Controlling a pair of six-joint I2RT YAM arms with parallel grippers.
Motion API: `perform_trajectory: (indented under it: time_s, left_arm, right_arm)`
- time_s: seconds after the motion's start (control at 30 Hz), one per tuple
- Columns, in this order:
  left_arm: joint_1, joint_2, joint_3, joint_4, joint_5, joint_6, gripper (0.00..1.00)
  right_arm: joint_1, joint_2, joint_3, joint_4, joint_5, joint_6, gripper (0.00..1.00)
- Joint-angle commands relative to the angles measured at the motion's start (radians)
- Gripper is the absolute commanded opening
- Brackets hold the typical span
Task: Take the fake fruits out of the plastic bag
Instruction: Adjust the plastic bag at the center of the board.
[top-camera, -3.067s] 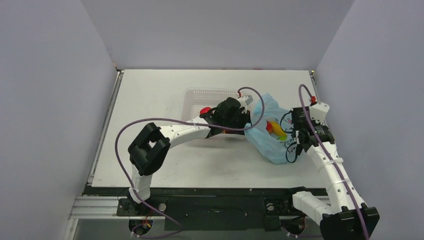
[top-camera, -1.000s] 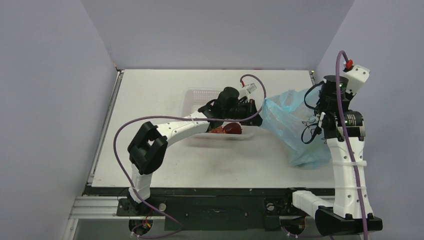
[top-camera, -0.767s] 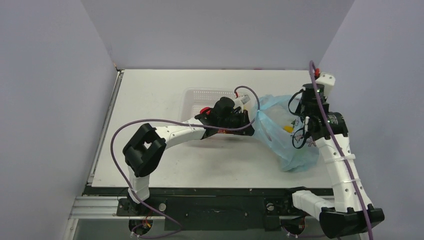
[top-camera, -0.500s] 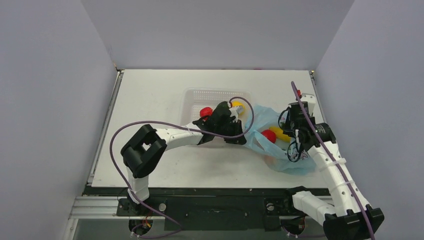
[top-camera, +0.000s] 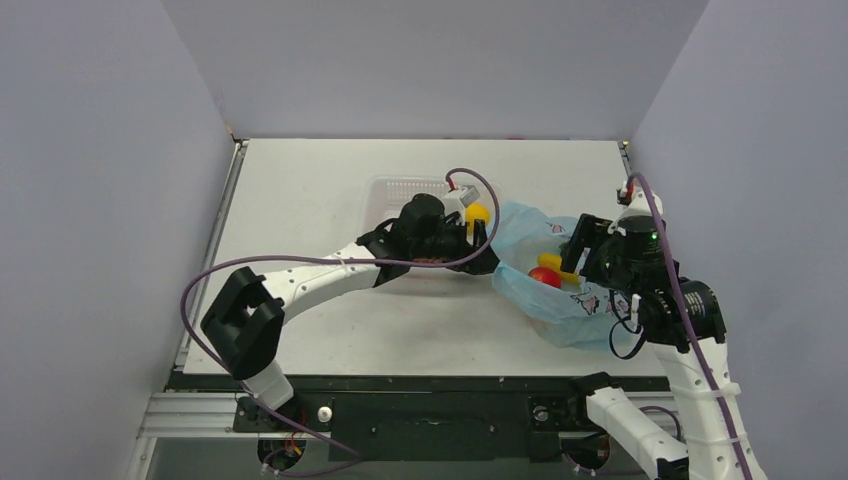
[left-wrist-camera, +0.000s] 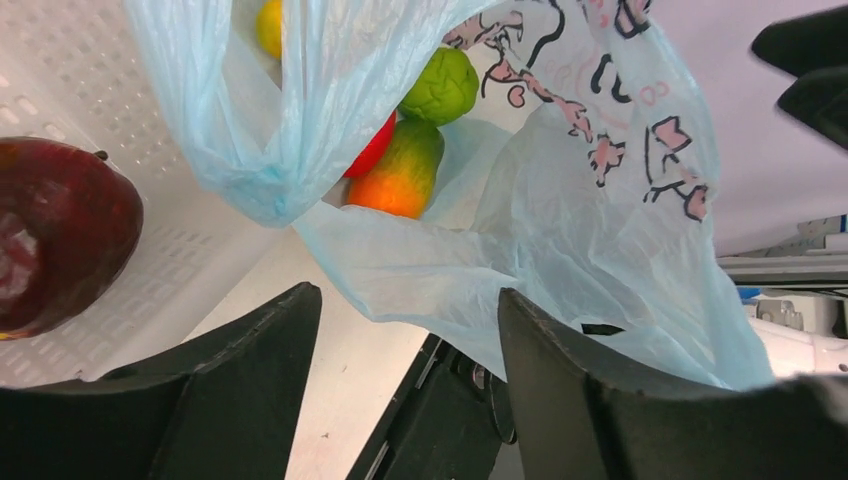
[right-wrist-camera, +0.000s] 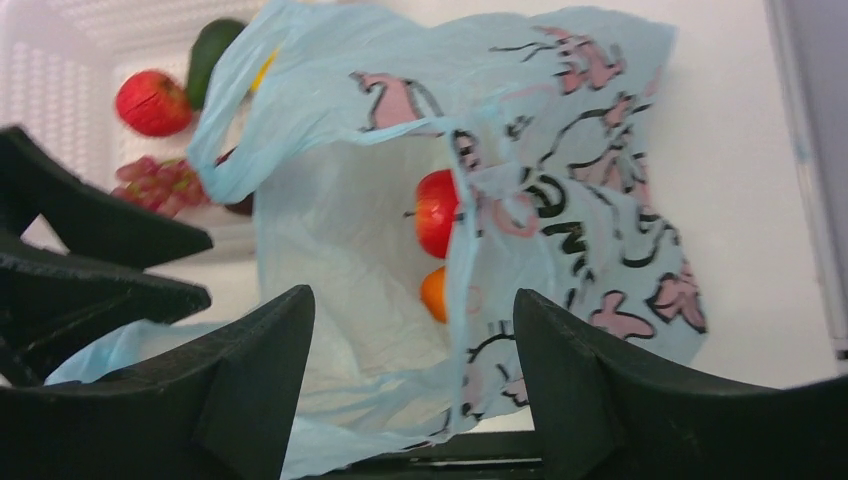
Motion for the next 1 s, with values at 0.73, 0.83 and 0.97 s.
perform_trajectory:
  time_s: [0.73, 0.83, 0.97]
  left_arm:
    - [-0.057, -0.047, 0.025, 0.216, 0.061, -0.076, 0.58]
    - [-0.118, 0.005, 0.037, 0.282, 0.063, -0.103, 0.54]
    - [-0.171, 0.054, 0.045, 0.323, 0.056, -0.095, 0.52]
  right_arm:
    - [0.525, -0.319, -0.556, 0.053, -0.088, 0.557, 0.24]
    - [0.528, -0.372, -0.579, 0.041, -0.070, 0.604, 0.25]
    - [0.530, -0.364, -0.511, -0.053, 0.006, 0.567, 0.31]
